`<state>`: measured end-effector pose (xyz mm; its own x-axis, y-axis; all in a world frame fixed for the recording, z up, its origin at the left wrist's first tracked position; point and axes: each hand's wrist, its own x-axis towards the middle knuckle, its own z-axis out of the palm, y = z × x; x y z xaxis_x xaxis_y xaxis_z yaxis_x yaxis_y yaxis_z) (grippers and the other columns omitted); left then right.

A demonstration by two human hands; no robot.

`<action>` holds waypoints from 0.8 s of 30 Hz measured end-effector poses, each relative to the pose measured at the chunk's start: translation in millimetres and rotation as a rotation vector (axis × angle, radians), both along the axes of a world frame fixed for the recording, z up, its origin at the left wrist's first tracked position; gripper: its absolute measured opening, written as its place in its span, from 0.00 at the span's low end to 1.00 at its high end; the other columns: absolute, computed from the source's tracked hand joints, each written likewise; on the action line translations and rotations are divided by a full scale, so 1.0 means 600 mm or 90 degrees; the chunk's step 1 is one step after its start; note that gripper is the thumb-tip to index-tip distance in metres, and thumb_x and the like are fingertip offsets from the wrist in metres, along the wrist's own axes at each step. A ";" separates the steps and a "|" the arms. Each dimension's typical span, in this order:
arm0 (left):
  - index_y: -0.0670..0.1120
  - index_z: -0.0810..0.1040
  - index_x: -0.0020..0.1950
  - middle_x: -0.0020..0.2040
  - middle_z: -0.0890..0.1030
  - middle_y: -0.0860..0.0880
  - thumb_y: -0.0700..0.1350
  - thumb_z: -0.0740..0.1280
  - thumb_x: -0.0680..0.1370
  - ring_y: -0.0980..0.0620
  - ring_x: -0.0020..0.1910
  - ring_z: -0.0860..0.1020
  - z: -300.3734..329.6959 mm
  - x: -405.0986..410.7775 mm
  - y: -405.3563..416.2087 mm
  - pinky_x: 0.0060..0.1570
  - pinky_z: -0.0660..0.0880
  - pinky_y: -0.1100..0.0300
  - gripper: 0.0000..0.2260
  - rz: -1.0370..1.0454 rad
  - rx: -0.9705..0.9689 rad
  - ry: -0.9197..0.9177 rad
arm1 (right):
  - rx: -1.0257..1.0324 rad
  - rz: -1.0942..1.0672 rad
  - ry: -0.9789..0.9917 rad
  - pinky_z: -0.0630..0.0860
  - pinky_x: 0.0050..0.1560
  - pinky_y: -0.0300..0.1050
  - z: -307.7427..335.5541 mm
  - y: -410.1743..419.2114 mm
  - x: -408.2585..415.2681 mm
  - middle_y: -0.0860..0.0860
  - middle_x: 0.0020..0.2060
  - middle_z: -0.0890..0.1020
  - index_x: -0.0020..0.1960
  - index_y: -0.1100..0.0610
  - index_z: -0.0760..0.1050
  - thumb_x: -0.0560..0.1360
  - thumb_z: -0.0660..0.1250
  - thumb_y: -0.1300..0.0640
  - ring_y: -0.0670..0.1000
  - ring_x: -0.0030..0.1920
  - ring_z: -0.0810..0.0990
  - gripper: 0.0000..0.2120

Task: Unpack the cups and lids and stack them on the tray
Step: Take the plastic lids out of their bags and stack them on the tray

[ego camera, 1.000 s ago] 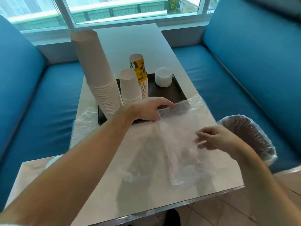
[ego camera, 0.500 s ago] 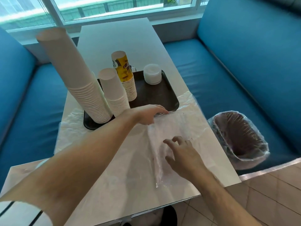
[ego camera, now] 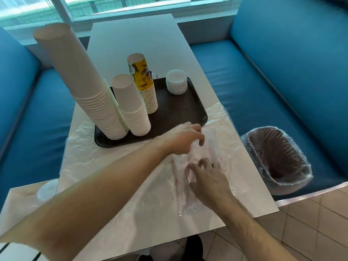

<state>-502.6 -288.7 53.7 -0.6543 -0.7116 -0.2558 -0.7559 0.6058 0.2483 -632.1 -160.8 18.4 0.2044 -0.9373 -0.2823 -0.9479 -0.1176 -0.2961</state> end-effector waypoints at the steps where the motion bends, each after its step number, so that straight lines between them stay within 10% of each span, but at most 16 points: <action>1: 0.55 0.78 0.64 0.66 0.72 0.52 0.35 0.67 0.77 0.50 0.61 0.70 -0.010 -0.008 0.006 0.60 0.74 0.50 0.21 -0.026 0.033 -0.033 | 0.000 -0.001 0.003 0.76 0.55 0.49 -0.001 -0.001 0.000 0.51 0.69 0.68 0.71 0.43 0.67 0.78 0.65 0.52 0.56 0.62 0.69 0.22; 10: 0.68 0.48 0.79 0.82 0.46 0.56 0.47 0.81 0.69 0.42 0.77 0.54 -0.017 -0.018 -0.015 0.68 0.72 0.43 0.52 -0.068 0.119 -0.307 | 0.085 0.031 0.036 0.79 0.50 0.52 0.011 -0.004 -0.004 0.50 0.68 0.63 0.72 0.39 0.60 0.68 0.76 0.40 0.56 0.64 0.64 0.38; 24: 0.67 0.36 0.79 0.81 0.34 0.57 0.47 0.82 0.66 0.37 0.80 0.44 -0.008 -0.048 -0.008 0.68 0.68 0.35 0.62 -0.030 0.141 -0.386 | 0.098 0.005 0.056 0.73 0.64 0.59 -0.017 0.014 0.020 0.53 0.73 0.53 0.75 0.42 0.48 0.58 0.77 0.37 0.66 0.67 0.59 0.54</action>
<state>-531.1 -293.3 49.2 -0.3776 -0.5731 -0.7273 -0.7750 0.6255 -0.0906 -620.4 -152.4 8.2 0.1796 -0.8803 -0.4390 -0.9702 -0.0848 -0.2269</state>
